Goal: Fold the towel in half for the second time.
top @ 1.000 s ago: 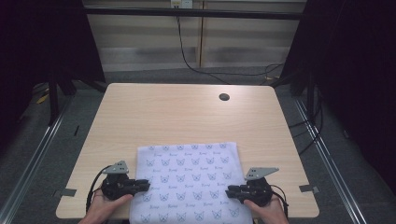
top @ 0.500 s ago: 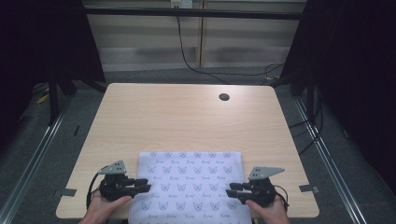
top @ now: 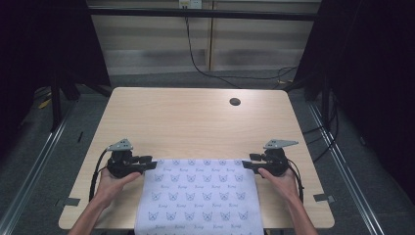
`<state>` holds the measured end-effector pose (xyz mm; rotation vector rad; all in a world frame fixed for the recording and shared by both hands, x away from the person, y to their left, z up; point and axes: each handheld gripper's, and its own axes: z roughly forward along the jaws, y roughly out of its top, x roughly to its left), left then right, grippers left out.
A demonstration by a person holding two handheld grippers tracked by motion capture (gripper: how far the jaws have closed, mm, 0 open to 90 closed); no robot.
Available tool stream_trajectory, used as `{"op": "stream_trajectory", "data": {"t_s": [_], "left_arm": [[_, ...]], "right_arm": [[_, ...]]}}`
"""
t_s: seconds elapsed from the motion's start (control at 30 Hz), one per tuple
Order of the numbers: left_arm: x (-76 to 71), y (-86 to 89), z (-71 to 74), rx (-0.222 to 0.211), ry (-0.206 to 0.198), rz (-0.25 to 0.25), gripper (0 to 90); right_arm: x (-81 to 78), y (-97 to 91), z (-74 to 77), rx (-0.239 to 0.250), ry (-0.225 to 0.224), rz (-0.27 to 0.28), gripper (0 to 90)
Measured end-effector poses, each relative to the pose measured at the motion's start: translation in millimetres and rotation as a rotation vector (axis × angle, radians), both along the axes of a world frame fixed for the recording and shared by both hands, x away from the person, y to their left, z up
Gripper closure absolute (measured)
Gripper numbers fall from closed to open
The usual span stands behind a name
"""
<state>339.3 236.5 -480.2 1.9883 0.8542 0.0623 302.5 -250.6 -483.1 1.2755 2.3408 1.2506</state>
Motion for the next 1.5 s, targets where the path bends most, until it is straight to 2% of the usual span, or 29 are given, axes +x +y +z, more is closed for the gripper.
{"op": "stream_trajectory", "data": {"t_s": [0.03, 0.07, 0.1, 0.13, 0.2, 0.23, 0.3, 0.33, 0.4, 0.43, 0.57, 0.6, 0.67, 0.77, 0.93, 1.03, 1.13, 1.2, 1.27, 1.37, 1.5], "left_arm": [[2.9, 1.1, -2.9, -0.004, 0.009, 0.011, 59.6], [4.7, 1.7, -5.7, 0.013, 0.015, 0.017, 57.8], [6.2, 2.6, -8.7, 0.023, 0.021, 0.014, 56.5], [7.3, 3.4, -11.0, 0.022, 0.027, 0.024, 55.9], [9.0, 3.5, -13.2, 0.014, 0.030, 0.023, 52.3], [9.4, 2.5, -13.3, 0.027, 0.027, 0.023, 51.6], [10.3, 0.5, -16.0, 0.026, 0.039, 0.021, 48.9], [10.8, -0.9, -17.9, 0.039, 0.050, 0.017, 47.8], [11.1, -2.3, -19.7, 0.048, 0.050, 0.015, 47.2], [11.9, -1.8, -20.3, 0.035, 0.058, 0.016, 47.4], [10.7, -2.2, -23.8, 0.034, 0.056, 0.016, 47.8], [10.2, -2.6, -23.4, 0.049, 0.049, 0.012, 48.0], [9.3, -2.2, -24.0, 0.049, 0.056, 0.006, 51.8], [6.4, -0.4, -25.9, 0.067, 0.044, -0.008, 61.5], [3.2, 4.3, -26.4, 0.071, 0.052, -0.033, 80.0], [0.3, 4.4, -25.7, 0.062, 0.062, -0.032, 82.9], [-0.7, 6.7, -23.1, 0.031, 0.069, -0.010, 84.0], [-2.2, 8.7, -19.5, 0.021, 0.059, 0.001, 84.1], [-2.0, 10.7, -16.6, -0.016, 0.066, 0.018, 84.1], [-0.5, 13.2, -10.4, -0.045, 0.049, 0.031, 84.2], [3.6, 15.9, -0.9, -0.081, 0.034, 0.045, 84.3]], "right_arm": [[2.8, -1.1, -3.6, -0.011, 0.004, -0.006, 49.9], [5.0, -2.0, -7.0, 0.001, 0.016, -0.004, 50.0], [6.8, -2.0, -9.6, -0.010, 0.023, -0.002, 50.1], [8.7, -1.7, -11.5, -0.019, 0.018, -0.004, 50.3], [12.4, -0.6, -15.6, -0.006, 0.022, 0.001, 50.3], [12.8, 1.1, -17.6, -0.012, 0.027, 0.003, 50.3], [13.4, 3.6, -20.5, -0.039, 0.029, 0.013, 50.4], [13.1, 3.8, -21.3, -0.042, 0.029, 0.006, 51.3], [12.9, 2.8, -21.7, -0.039, 0.023, 0.008, 53.1], [13.0, 2.8, -22.1, -0.045, 0.023, 0.004, 53.6], [13.3, 5.2, -23.4, -0.049, 0.023, -0.002, 54.5], [12.9, 5.8, -23.5, -0.053, 0.021, -0.004, 56.2], [12.5, 6.5, -23.7, -0.051, 0.019, 0.004, 65.0], [11.5, 8.8, -24.0, -0.045, 0.025, 0.020, 76.0], [9.3, 10.3, -23.8, -0.024, 0.040, 0.032, 82.4], [8.1, 9.5, -21.3, 0.005, 0.040, 0.029, 83.1], [6.5, 7.7, -16.5, 0.029, 0.029, 0.023, 83.3], [4.3, 6.3, -11.7, 0.051, 0.015, 0.018, 83.4], [3.1, 4.6, -7.2, 0.074, -0.002, 0.016, 83.4], [3.3, 1.4, -2.9, 0.105, -0.009, 0.005, 83.5], [7.3, 1.6, 4.7, 0.111, -0.021, 0.007, 83.7]]}}
